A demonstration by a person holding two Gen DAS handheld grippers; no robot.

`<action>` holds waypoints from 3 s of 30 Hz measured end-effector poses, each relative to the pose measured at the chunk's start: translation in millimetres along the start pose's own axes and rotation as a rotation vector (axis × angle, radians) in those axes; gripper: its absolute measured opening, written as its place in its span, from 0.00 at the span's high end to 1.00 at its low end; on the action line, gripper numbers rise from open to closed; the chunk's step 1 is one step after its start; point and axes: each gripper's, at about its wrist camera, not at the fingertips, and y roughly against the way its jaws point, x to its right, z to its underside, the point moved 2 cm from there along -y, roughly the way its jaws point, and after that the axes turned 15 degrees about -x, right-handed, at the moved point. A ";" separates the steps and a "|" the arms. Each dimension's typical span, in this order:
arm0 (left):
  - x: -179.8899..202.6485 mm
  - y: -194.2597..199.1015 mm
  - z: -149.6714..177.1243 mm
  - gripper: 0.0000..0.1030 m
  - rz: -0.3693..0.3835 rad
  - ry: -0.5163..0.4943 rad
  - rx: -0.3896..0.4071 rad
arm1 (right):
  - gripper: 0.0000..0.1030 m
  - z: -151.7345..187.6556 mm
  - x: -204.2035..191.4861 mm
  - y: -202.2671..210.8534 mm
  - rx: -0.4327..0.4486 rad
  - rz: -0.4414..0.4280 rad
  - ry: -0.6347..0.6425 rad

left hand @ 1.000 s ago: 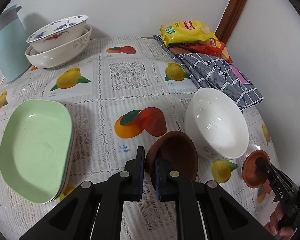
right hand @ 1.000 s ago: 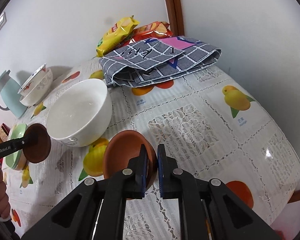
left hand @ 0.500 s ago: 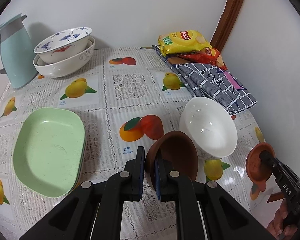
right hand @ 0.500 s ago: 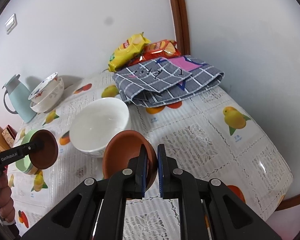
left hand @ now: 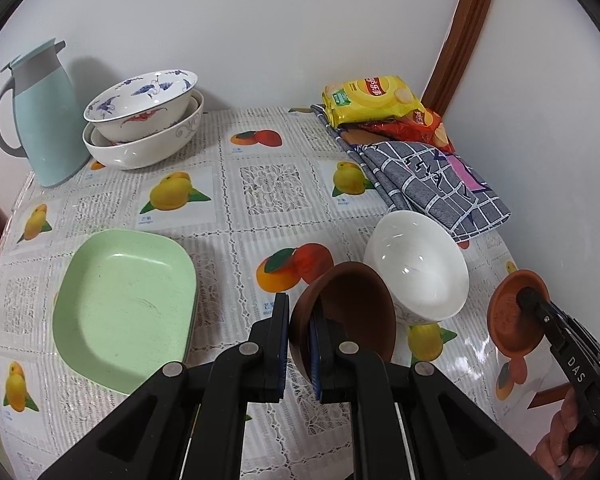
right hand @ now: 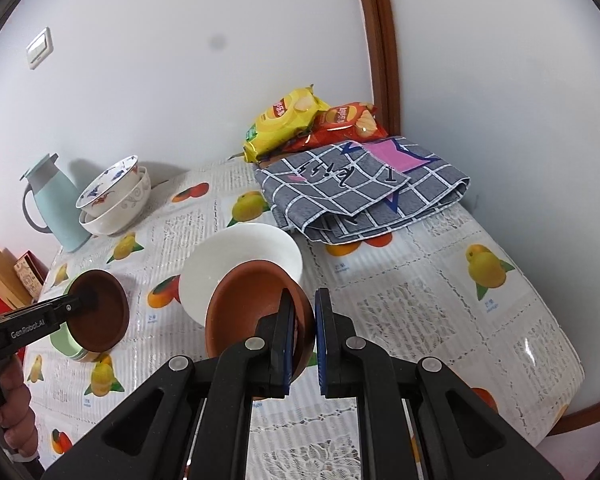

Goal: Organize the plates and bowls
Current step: 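Carry the right gripper's brown bowl into the white bowl while the left gripper holds its bowl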

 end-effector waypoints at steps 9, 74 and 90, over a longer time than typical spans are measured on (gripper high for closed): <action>-6.3 5.4 -2.1 0.91 0.010 0.005 0.009 | 0.91 -5.9 -11.2 -0.3 0.002 0.000 0.011; -25.3 -39.6 -33.4 0.91 -0.001 0.042 -0.054 | 0.90 -49.7 -42.7 -108.9 -0.165 0.035 0.091; -24.7 -48.4 -34.8 0.91 0.009 0.039 -0.077 | 0.87 -56.3 -54.1 -131.9 -0.228 0.170 0.191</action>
